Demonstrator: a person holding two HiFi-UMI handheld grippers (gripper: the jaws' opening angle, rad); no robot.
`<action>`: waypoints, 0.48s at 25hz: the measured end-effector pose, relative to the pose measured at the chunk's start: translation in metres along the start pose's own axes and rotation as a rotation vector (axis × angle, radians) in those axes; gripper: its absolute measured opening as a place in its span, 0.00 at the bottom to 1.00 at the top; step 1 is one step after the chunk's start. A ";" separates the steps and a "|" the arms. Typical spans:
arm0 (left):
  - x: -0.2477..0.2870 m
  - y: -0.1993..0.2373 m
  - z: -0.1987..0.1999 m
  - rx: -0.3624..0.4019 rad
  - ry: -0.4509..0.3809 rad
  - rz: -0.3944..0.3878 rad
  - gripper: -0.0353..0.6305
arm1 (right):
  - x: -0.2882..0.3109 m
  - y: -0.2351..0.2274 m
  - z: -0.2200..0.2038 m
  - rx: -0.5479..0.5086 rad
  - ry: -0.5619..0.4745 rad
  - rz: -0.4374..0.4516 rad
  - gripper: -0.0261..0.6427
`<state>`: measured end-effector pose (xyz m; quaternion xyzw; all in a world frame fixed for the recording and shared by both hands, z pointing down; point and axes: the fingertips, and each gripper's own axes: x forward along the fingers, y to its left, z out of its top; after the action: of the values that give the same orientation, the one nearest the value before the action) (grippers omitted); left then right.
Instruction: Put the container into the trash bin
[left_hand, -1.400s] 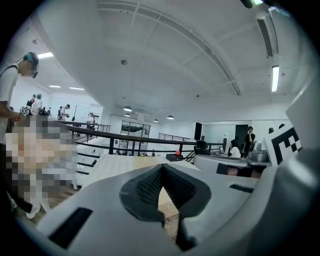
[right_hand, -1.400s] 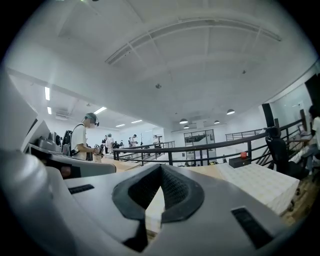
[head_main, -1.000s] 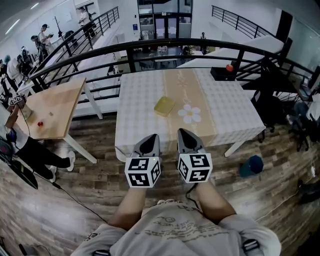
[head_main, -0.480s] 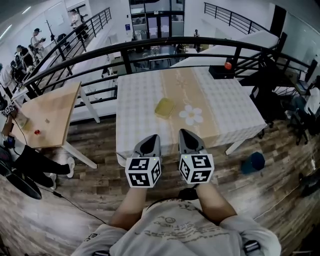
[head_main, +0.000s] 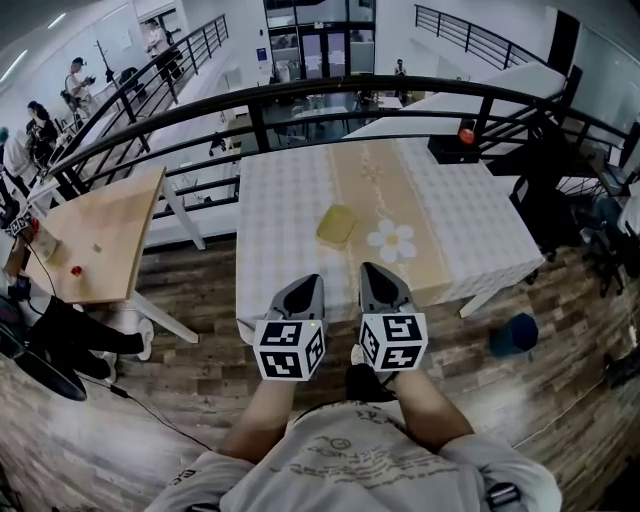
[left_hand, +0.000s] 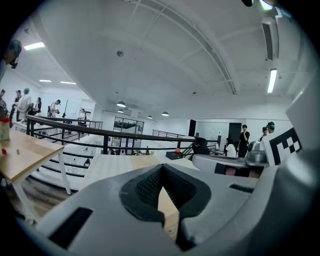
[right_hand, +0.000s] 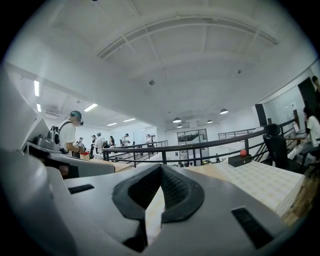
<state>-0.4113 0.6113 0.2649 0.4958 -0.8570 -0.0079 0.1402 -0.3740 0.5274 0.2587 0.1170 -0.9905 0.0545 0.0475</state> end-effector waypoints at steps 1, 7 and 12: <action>0.005 0.002 0.000 0.001 0.003 0.001 0.06 | 0.006 -0.003 0.000 0.002 0.000 0.000 0.04; 0.055 0.019 0.003 0.008 0.027 0.015 0.06 | 0.055 -0.029 -0.004 0.019 0.014 0.013 0.04; 0.100 0.031 0.016 0.014 0.035 0.014 0.06 | 0.096 -0.054 0.003 0.033 0.016 0.014 0.04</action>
<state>-0.4884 0.5394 0.2777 0.4906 -0.8580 0.0080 0.1517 -0.4547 0.4526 0.2716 0.1104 -0.9898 0.0721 0.0534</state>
